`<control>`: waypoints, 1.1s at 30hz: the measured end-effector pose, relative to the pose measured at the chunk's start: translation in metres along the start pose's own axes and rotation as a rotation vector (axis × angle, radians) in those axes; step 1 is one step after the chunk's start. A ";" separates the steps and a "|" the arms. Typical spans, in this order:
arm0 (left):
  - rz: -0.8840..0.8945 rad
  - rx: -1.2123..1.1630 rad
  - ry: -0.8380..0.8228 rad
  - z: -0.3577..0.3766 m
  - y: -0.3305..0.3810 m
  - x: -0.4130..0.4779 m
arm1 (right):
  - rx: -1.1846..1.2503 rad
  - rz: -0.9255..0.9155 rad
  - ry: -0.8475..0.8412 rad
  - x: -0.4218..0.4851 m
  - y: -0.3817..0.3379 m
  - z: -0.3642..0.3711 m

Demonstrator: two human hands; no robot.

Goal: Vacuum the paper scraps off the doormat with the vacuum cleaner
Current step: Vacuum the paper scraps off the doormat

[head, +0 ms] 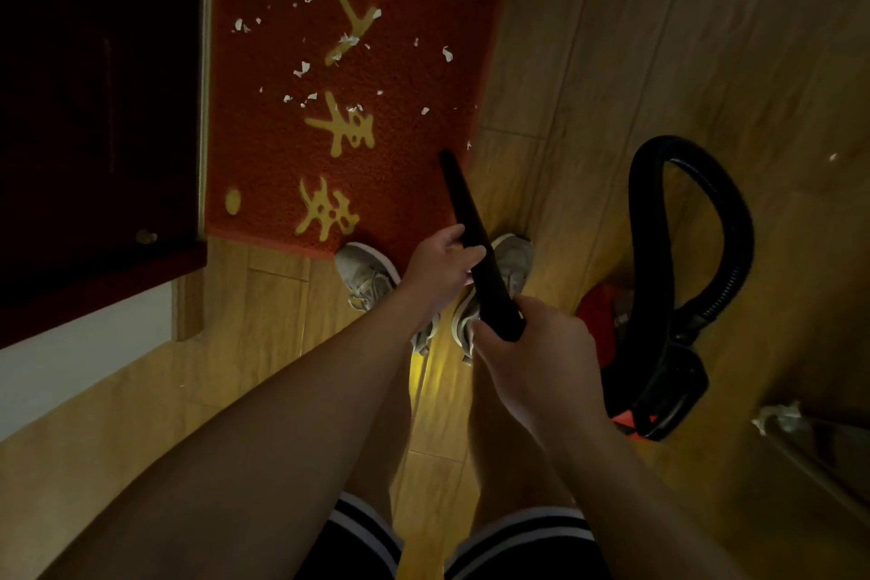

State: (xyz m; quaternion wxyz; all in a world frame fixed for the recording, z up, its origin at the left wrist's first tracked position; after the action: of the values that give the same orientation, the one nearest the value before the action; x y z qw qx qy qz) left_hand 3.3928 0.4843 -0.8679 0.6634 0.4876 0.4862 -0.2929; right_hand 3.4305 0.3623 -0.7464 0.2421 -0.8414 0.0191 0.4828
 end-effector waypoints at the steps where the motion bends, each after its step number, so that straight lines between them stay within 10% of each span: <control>1: -0.005 -0.002 -0.002 0.003 0.001 0.001 | 0.008 0.004 0.005 0.000 0.001 -0.003; 33: 0.021 0.125 -0.007 0.037 0.057 0.039 | 0.083 0.002 0.056 0.042 0.003 -0.052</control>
State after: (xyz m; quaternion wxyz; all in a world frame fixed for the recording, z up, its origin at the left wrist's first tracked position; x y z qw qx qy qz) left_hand 3.4688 0.4736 -0.8819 0.6363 0.5322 0.4595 -0.3175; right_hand 3.4937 0.3464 -0.7601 0.2756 -0.8438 0.0469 0.4580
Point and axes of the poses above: each hand's wrist, its own x-axis towards the middle knuckle, its own z-axis out of the palm, y = z × x, the point moved 9 cm from there along x, towards the middle knuckle, and after that the axes turned 4 degrees about -y, right-handed, at the moved point
